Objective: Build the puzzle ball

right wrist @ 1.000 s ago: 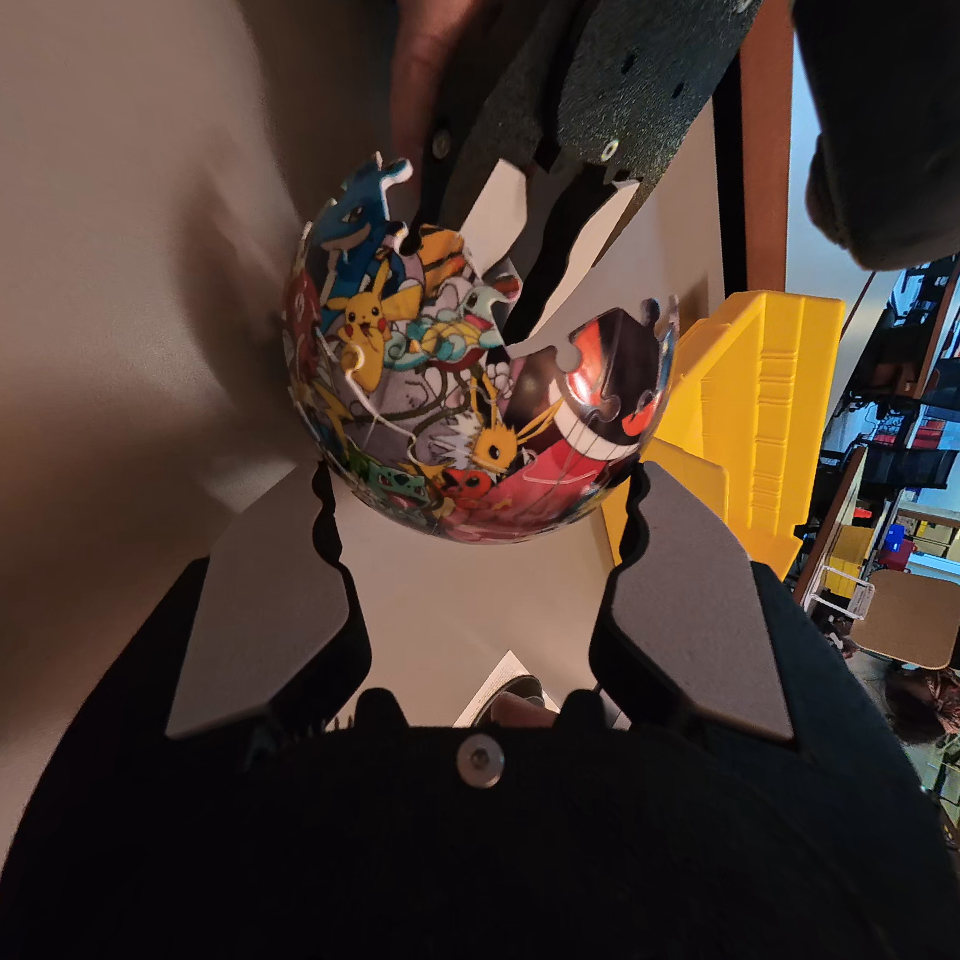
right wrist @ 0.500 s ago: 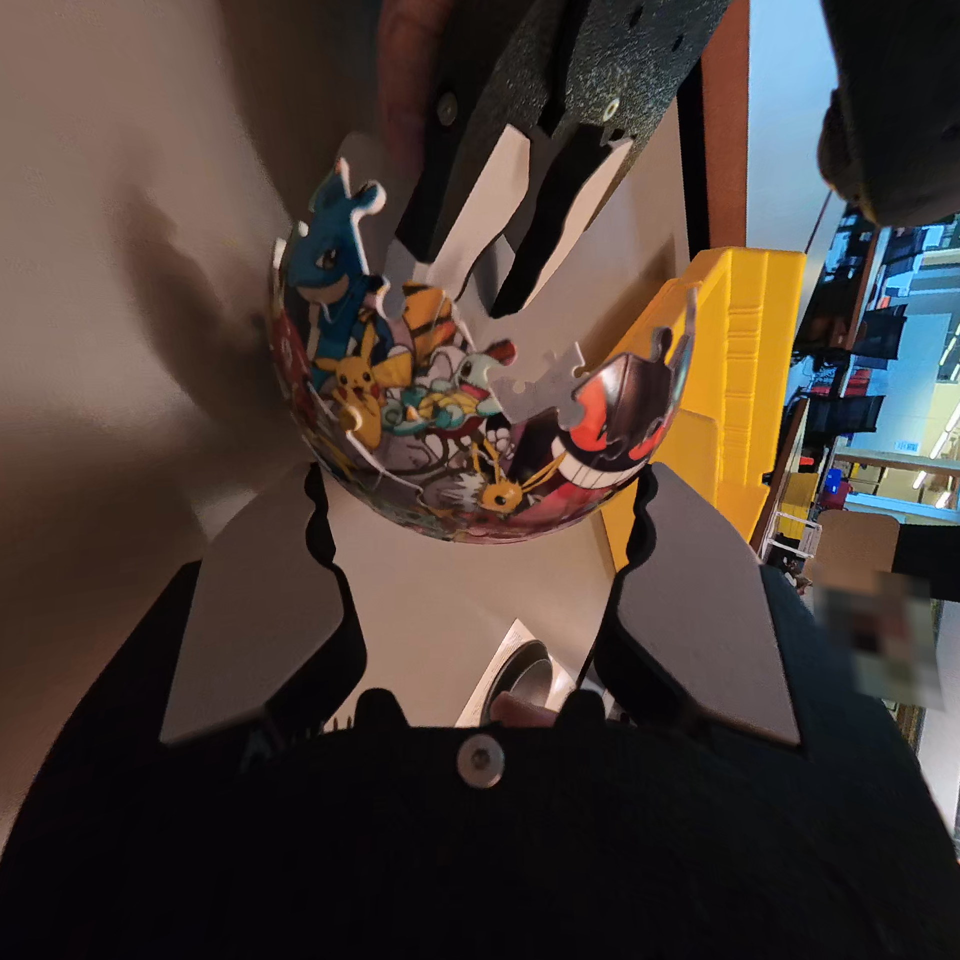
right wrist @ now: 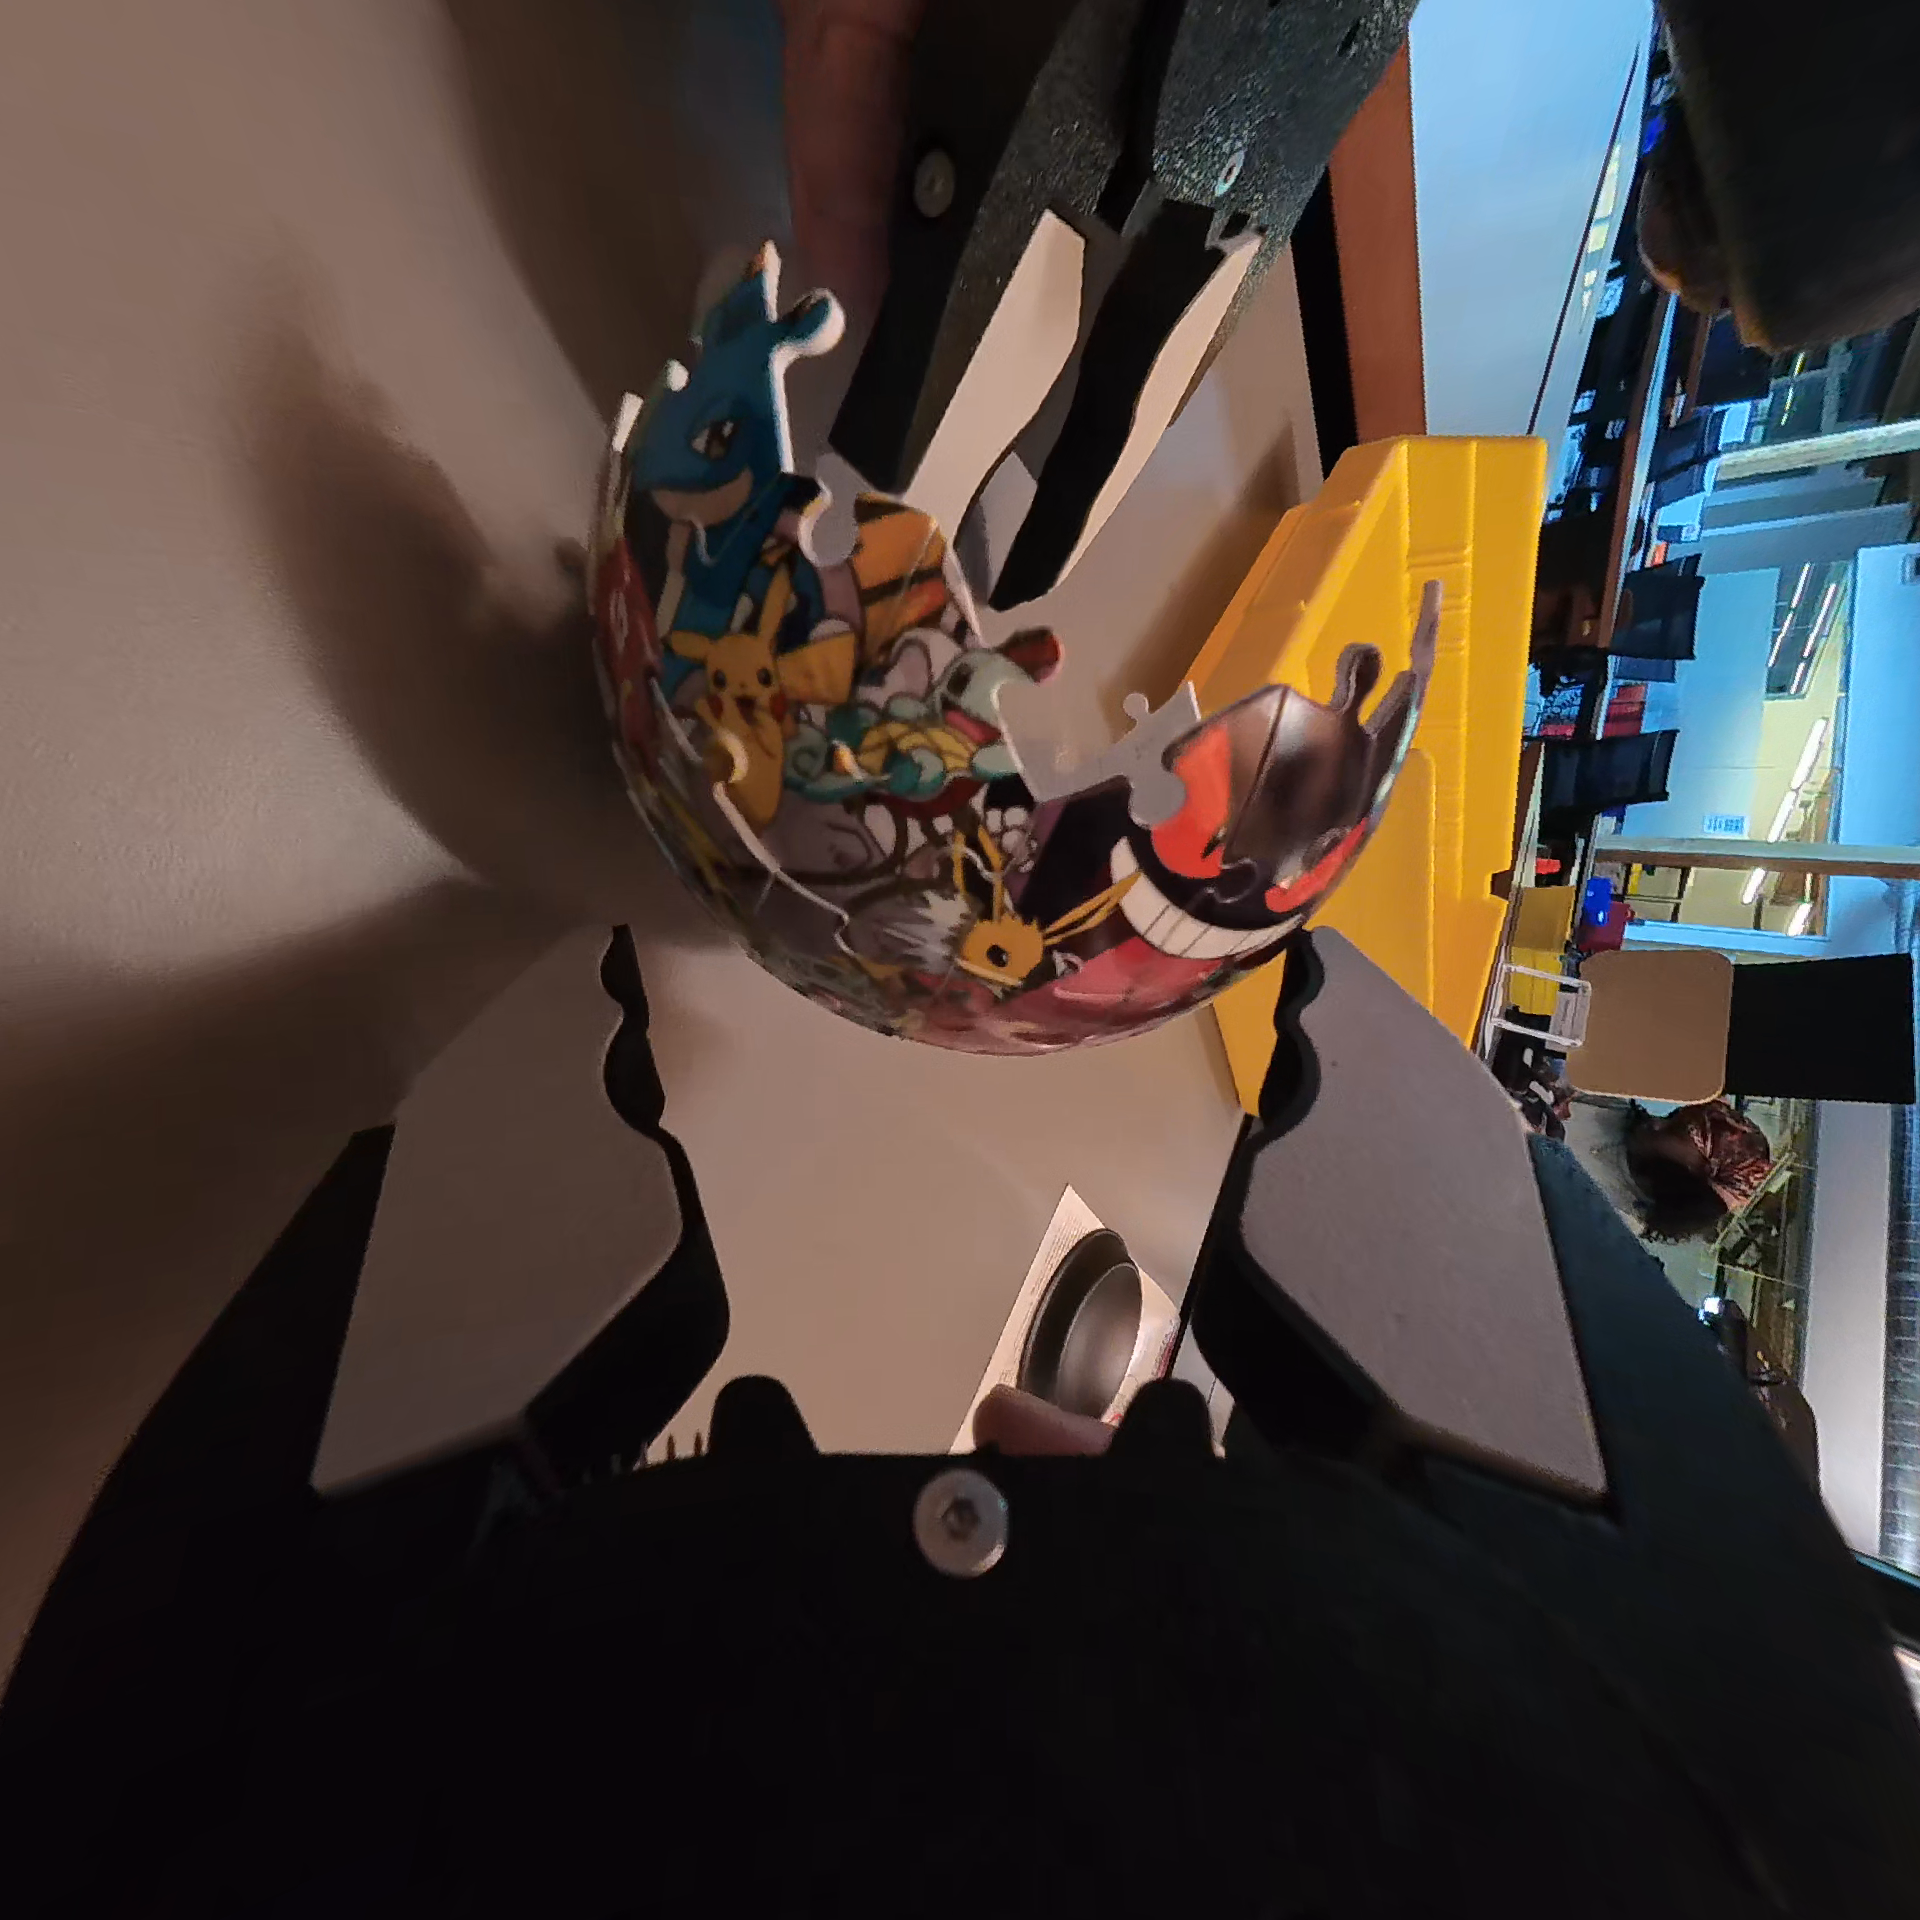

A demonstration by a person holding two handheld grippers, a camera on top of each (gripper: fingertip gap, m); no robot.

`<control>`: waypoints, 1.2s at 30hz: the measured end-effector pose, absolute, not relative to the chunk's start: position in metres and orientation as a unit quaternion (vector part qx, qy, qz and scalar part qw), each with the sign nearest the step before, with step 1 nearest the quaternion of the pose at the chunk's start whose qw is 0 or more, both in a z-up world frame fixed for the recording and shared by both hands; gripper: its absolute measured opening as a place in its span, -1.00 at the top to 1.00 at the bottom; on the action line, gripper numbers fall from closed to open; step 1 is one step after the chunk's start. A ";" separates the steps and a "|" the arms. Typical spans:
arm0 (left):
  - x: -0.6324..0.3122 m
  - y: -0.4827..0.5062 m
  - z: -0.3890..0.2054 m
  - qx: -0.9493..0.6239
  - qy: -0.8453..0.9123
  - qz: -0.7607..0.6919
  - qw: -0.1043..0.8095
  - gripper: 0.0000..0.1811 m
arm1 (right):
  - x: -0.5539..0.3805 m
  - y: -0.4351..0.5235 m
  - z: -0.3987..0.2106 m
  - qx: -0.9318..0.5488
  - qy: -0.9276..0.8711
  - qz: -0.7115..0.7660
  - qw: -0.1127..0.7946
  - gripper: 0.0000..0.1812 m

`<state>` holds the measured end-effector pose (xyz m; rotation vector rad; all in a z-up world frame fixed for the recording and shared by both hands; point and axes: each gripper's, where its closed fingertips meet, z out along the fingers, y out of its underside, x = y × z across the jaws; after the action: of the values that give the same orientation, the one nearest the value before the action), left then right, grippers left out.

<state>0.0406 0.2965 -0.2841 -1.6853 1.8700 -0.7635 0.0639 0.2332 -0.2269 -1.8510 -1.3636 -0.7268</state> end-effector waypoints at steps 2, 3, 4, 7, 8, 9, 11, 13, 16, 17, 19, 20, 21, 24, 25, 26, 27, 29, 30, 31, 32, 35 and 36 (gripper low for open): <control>0.039 0.296 -0.284 -0.626 0.682 -0.292 0.241 0.20 | 0.066 0.233 -0.227 -0.718 -0.527 -0.281 0.357 -0.27; 0.039 0.297 -0.283 -0.631 0.674 -0.301 0.237 0.20 | 0.068 0.233 -0.227 -0.718 -0.527 -0.284 0.354 -0.26; 0.039 0.298 -0.281 -0.634 0.667 -0.313 0.235 0.20 | 0.070 0.233 -0.228 -0.718 -0.528 -0.288 0.350 -0.25; 0.037 0.301 -0.278 -0.637 0.660 -0.323 0.233 0.21 | 0.072 0.232 -0.229 -0.720 -0.530 -0.291 0.342 -0.23; 0.035 0.301 -0.279 -0.635 0.666 -0.316 0.231 0.20 | 0.071 0.231 -0.230 -0.721 -0.531 -0.290 0.338 -0.23; 0.034 0.299 -0.281 -0.632 0.673 -0.310 0.227 0.19 | 0.071 0.231 -0.231 -0.722 -0.532 -0.291 0.335 -0.25; 0.033 0.293 -0.284 -0.623 0.688 -0.301 0.220 0.19 | 0.071 0.231 -0.232 -0.722 -0.533 -0.294 0.329 -0.26; 0.033 0.290 -0.285 -0.612 0.702 -0.286 0.227 0.18 | 0.069 0.232 -0.231 -0.719 -0.536 -0.297 0.328 -0.25; 0.033 0.291 -0.284 -0.606 0.710 -0.270 0.237 0.17 | 0.066 0.233 -0.230 -0.717 -0.538 -0.298 0.327 -0.25; 0.033 0.292 -0.284 -0.607 0.709 -0.267 0.239 0.17 | 0.066 0.233 -0.229 -0.716 -0.540 -0.300 0.326 -0.24; 0.030 0.295 -0.283 -0.616 0.703 -0.268 0.234 0.17 | 0.065 0.234 -0.229 -0.713 -0.547 -0.302 0.318 -0.23; 0.027 0.297 -0.282 -0.621 0.698 -0.270 0.233 0.17 | 0.065 0.235 -0.229 -0.714 -0.549 -0.301 0.313 -0.22; 0.025 0.301 -0.280 -0.627 0.692 -0.270 0.234 0.17 | 0.064 0.236 -0.228 -0.715 -0.552 -0.301 0.307 -0.21; 0.019 0.306 -0.275 -0.638 0.681 -0.273 0.235 0.17 | 0.060 0.238 -0.228 -0.712 -0.561 -0.299 0.300 -0.18; 0.016 0.306 -0.276 -0.638 0.683 -0.268 0.234 0.17 | 0.058 0.238 -0.227 -0.710 -0.564 -0.299 0.299 -0.16; 0.014 0.305 -0.279 -0.636 0.689 -0.260 0.230 0.17 | 0.056 0.238 -0.226 -0.708 -0.565 -0.301 0.298 -0.15; 0.011 0.303 -0.282 -0.633 0.697 -0.248 0.229 0.17 | 0.054 0.238 -0.226 -0.705 -0.567 -0.304 0.298 -0.15; 0.009 0.300 -0.282 -0.626 0.698 -0.244 0.246 0.19 | 0.050 0.237 -0.225 -0.697 -0.574 -0.313 0.296 -0.19; 0.008 0.299 -0.282 -0.624 0.698 -0.243 0.254 0.19 | 0.048 0.236 -0.225 -0.691 -0.578 -0.318 0.294 -0.20; 0.007 0.299 -0.282 -0.622 0.695 -0.246 0.264 0.20 | 0.046 0.236 -0.224 -0.685 -0.582 -0.324 0.294 -0.21; 0.007 0.299 -0.281 -0.621 0.691 -0.249 0.273 0.20 | 0.044 0.235 -0.224 -0.680 -0.586 -0.328 0.294 -0.21; 0.007 0.302 -0.281 -0.627 0.682 -0.247 0.284 0.13 | 0.039 0.234 -0.224 -0.671 -0.593 -0.331 0.298 -0.24; 0.007 0.302 -0.281 -0.628 0.680 -0.248 0.285 0.13 | 0.038 0.234 -0.223 -0.667 -0.595 -0.336 0.296 -0.24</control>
<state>0.0070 0.3021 -0.2808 -1.6802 1.8190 -0.6625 0.0385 0.2344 -0.2235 -1.7754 -1.5837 -0.8941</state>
